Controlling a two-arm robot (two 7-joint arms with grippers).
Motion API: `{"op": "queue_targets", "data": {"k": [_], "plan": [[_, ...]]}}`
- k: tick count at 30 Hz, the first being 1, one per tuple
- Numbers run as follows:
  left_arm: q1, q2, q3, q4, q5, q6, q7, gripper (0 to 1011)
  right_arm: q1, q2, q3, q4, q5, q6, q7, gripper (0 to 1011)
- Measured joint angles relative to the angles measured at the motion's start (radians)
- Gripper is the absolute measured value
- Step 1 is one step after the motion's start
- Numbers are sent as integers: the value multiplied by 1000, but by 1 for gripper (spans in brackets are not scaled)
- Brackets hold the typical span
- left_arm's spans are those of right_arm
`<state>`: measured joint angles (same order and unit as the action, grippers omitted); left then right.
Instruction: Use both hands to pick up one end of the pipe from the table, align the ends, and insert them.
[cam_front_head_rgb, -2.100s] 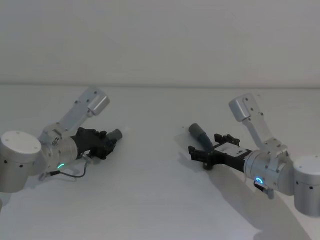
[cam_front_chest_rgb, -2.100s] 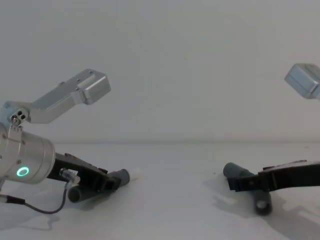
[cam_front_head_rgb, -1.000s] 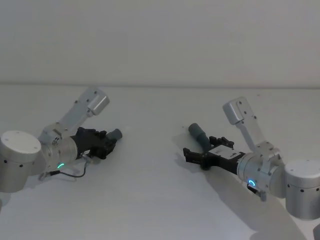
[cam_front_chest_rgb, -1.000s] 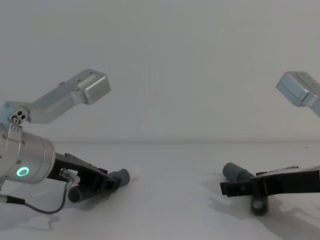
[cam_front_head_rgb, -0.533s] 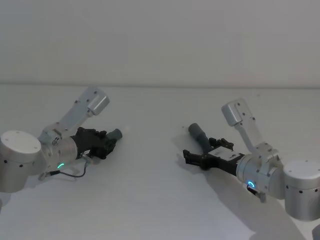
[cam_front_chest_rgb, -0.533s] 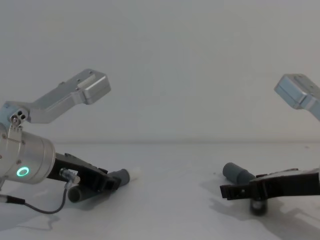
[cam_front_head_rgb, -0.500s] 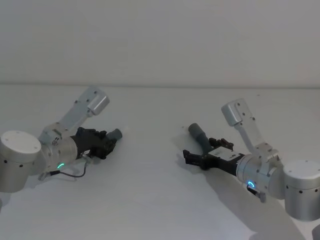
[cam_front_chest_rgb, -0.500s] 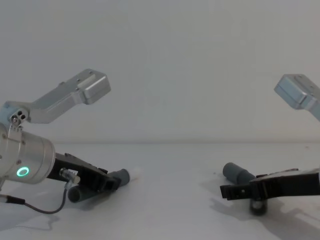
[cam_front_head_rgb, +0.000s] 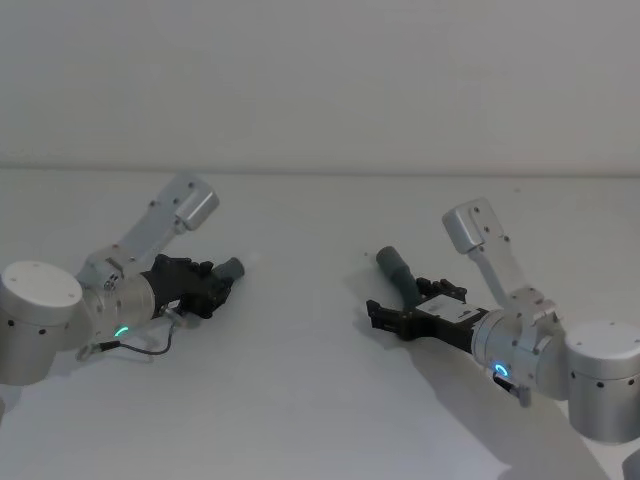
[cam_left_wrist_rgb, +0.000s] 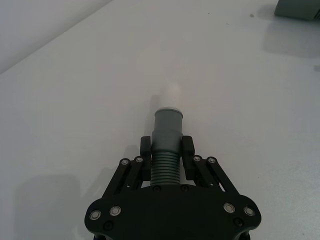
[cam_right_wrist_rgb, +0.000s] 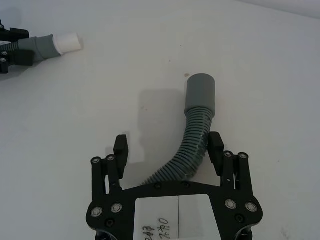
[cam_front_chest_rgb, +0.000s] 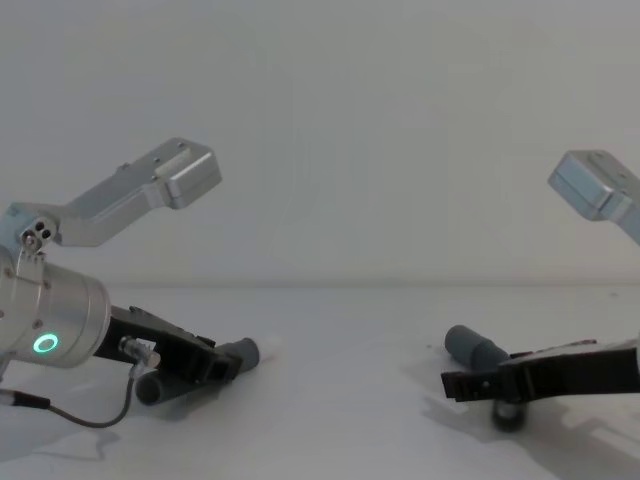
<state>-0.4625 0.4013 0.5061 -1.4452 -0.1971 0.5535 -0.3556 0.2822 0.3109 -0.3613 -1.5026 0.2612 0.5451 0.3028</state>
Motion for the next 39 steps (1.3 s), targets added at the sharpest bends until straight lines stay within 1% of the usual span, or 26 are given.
{"op": "queue_targets", "data": {"k": [1, 2, 4, 5, 7, 10, 13, 14, 15, 16, 21, 23, 39], "plan": [[0, 0, 0, 0, 0, 0, 0, 348, 0, 0, 0, 0, 0, 0, 0, 947], [0, 0, 0, 0, 0, 0, 0, 348, 0, -1, 0, 0, 0, 1, 0, 910], [0, 0, 0, 0, 0, 0, 0, 348, -1, -1, 1, 0, -1, 1, 0, 873], [0, 0, 0, 0, 0, 0, 0, 348, -1, -1, 1, 0, -1, 1, 0, 824], [0, 0, 0, 0, 0, 0, 0, 348, -1, -1, 1, -1, -1, 2, 0, 793], [0, 0, 0, 0, 0, 0, 0, 348, -1, -2, 1, -1, -1, 2, 0, 675], [0, 0, 0, 0, 0, 0, 0, 348, -1, -2, 2, -1, -1, 3, 0, 600], [0, 0, 0, 0, 0, 0, 0, 348, -1, -2, 2, -1, -1, 3, 0, 600], [0, 0, 0, 0, 0, 0, 0, 348, -2, -2, 2, -1, -2, 3, 0, 529], [0, 0, 0, 0, 0, 0, 0, 348, -2, -2, 2, -1, -2, 3, 0, 489], [0, 0, 0, 0, 0, 0, 0, 348, -2, -3, 2, -1, -2, 3, 0, 350], [0, 0, 0, 0, 0, 0, 0, 348, -2, -3, 2, -1, -2, 4, 0, 263], [0, 0, 0, 0, 0, 0, 0, 348, -2, -3, 2, -1, -2, 4, 0, 262]]}}
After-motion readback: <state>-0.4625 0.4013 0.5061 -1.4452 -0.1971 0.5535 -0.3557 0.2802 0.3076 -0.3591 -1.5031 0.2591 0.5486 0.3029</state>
